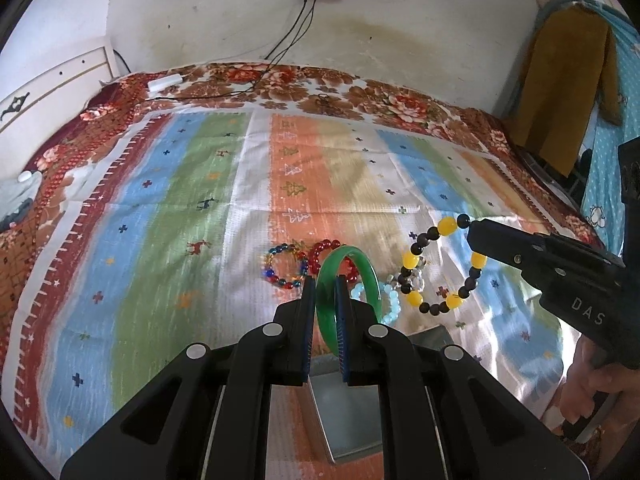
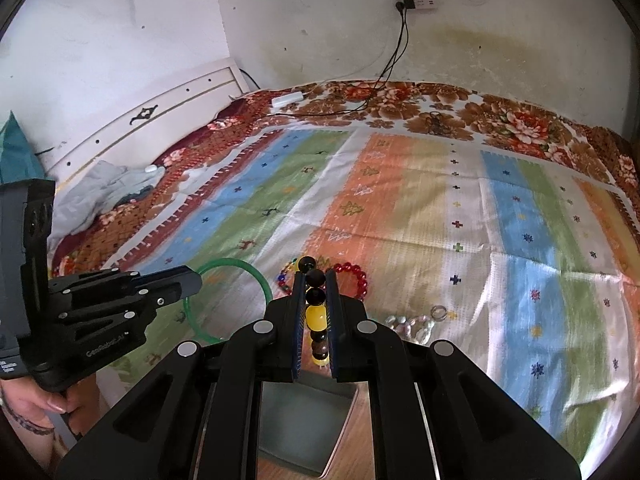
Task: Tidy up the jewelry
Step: 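Carry both bracelets over the silver tin and lower them inside, then open both tools to release the bracelets into the tin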
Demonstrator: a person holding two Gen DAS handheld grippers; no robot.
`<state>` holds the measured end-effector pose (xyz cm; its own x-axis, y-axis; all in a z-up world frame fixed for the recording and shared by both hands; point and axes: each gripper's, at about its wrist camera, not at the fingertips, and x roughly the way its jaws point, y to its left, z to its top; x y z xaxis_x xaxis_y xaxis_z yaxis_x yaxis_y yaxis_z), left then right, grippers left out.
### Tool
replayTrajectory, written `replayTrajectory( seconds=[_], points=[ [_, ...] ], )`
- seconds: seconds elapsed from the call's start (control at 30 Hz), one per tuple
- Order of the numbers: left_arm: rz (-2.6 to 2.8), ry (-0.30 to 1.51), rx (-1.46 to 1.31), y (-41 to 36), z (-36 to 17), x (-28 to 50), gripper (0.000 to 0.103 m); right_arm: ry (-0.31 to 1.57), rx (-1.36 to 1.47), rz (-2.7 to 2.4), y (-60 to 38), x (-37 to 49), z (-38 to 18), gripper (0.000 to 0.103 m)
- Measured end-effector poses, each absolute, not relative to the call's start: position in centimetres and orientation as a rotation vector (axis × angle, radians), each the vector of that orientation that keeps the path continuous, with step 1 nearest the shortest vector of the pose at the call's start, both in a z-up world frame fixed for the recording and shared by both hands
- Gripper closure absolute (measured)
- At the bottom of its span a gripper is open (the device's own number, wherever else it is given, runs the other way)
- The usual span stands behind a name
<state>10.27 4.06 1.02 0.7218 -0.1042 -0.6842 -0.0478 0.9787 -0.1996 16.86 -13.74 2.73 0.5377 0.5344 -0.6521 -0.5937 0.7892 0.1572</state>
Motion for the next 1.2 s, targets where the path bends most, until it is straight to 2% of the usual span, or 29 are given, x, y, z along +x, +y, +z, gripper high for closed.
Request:
replayTrajectory(
  seconds=[0.87,0.9,0.93,0.97,1.0,1.03,1.2],
  points=[
    [-0.077,0.811,-0.194,1.4,-0.6,6.2,0.093,0.826,-0.056,0.735,-14.4,11.7,0.2,0.092],
    [-0.085,0.821,-0.194,1.3,-0.8,6.2,0.093,0.837,-0.035,0.752,-14.5,11.9,0.0,0.091],
    [-0.084,0.824,-0.187,1.1,-0.8,6.2,0.088,0.844,-0.03,0.756,-14.6,12.1,0.0,0.09],
    [-0.071,0.823,-0.173,1.1,-0.9,6.2,0.077,0.844,-0.031,0.749,-14.7,12.2,0.0,0.079],
    [-0.053,0.817,-0.158,1.1,-0.9,6.2,0.073,0.835,-0.031,0.726,-15.1,12.4,0.0,0.064],
    [-0.04,0.813,-0.149,1.1,-1.0,6.2,0.071,0.829,-0.031,0.718,-15.2,12.4,0.1,0.058],
    [-0.021,0.823,-0.178,2.4,-1.3,6.7,0.069,0.827,-0.021,0.642,-16.8,14.0,-0.1,0.055]
  ],
)
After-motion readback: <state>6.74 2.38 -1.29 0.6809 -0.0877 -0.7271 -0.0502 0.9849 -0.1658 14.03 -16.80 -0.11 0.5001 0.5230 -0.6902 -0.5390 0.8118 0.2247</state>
